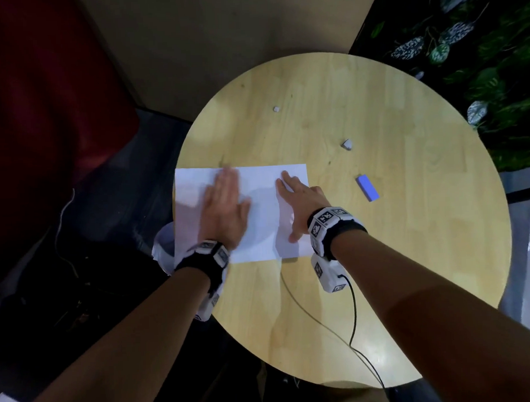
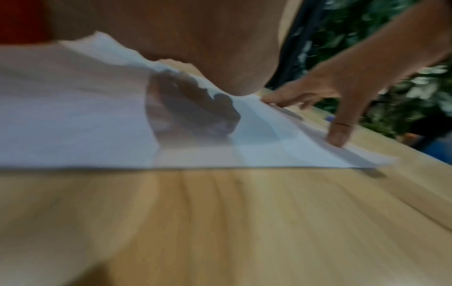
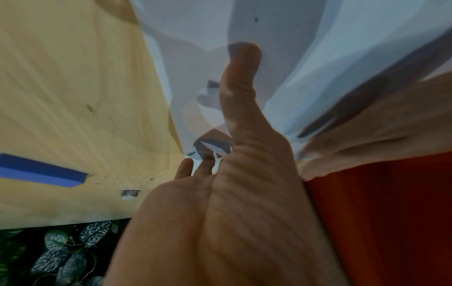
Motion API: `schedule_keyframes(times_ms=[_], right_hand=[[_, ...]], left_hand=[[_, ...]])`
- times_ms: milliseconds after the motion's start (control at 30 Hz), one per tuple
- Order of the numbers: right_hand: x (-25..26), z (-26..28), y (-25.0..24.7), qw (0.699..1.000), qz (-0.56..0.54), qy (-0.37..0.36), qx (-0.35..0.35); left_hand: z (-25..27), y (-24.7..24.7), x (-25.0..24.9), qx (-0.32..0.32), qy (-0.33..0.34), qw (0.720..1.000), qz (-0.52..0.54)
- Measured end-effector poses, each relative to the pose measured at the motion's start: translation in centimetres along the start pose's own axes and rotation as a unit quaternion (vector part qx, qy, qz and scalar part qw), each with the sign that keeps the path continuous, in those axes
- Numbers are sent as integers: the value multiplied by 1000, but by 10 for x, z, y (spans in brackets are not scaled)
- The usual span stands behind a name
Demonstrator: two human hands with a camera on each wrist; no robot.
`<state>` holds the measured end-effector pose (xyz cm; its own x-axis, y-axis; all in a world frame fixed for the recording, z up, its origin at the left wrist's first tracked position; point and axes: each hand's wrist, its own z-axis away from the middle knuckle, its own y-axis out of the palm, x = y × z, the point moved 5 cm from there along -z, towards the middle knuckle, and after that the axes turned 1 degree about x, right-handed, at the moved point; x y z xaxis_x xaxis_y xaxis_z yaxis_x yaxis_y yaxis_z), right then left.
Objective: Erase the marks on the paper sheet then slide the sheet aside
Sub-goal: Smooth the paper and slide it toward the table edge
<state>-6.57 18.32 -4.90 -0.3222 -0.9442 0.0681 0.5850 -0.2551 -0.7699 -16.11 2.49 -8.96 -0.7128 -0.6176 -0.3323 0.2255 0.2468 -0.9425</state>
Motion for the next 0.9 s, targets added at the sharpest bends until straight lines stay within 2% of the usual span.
schedule_keyframes(times_ms=[33,67,200,267,333,400,467,533,567,600,700,767,833,867,900], right_hand=[[3,1,2,1000,-2,-5,-1],[5,3,4,1000,-6,-9,1],[5,9,10,999,-26,-15,-9],[5,9,10,999,-32,-15,-12],[6,10,10,999,-38,-13,-13],[8,10,11,999,-42,-11,-13],[8,10,12,999,-46,-11,-12],[7,10,11,999,-39,-8,-15],[7,10,11,999,-36,-7,-14],[7,11,12,999,-37,-6,-14],[8,14,17,998,-56,-8,-14],[10,16,20,998,-64,-8,-14],[11,17,20,998,-63,-7,-16],[12,18,19,998,-59,-7,-16],[12,18,18,998,-56,-6,-16]], left_hand=[[3,3,-13,27,45,999,13],[8,7,-14,44,57,997,10],[37,-4,39,38,-85,994,-56],[48,-22,67,6,-185,983,-7],[47,-33,78,-38,-214,976,9],[34,-31,63,-22,-170,985,-11],[18,-20,22,-10,-47,999,-16],[10,-6,-17,33,51,998,15],[9,1,-26,62,76,995,14],[10,4,-25,79,73,994,10],[15,-1,23,51,-8,997,-55],[23,-14,66,37,-100,993,-43],[25,-27,93,-6,-179,983,-35],[21,-31,91,-32,-190,981,-29],[11,-31,79,-39,-171,984,-34]])
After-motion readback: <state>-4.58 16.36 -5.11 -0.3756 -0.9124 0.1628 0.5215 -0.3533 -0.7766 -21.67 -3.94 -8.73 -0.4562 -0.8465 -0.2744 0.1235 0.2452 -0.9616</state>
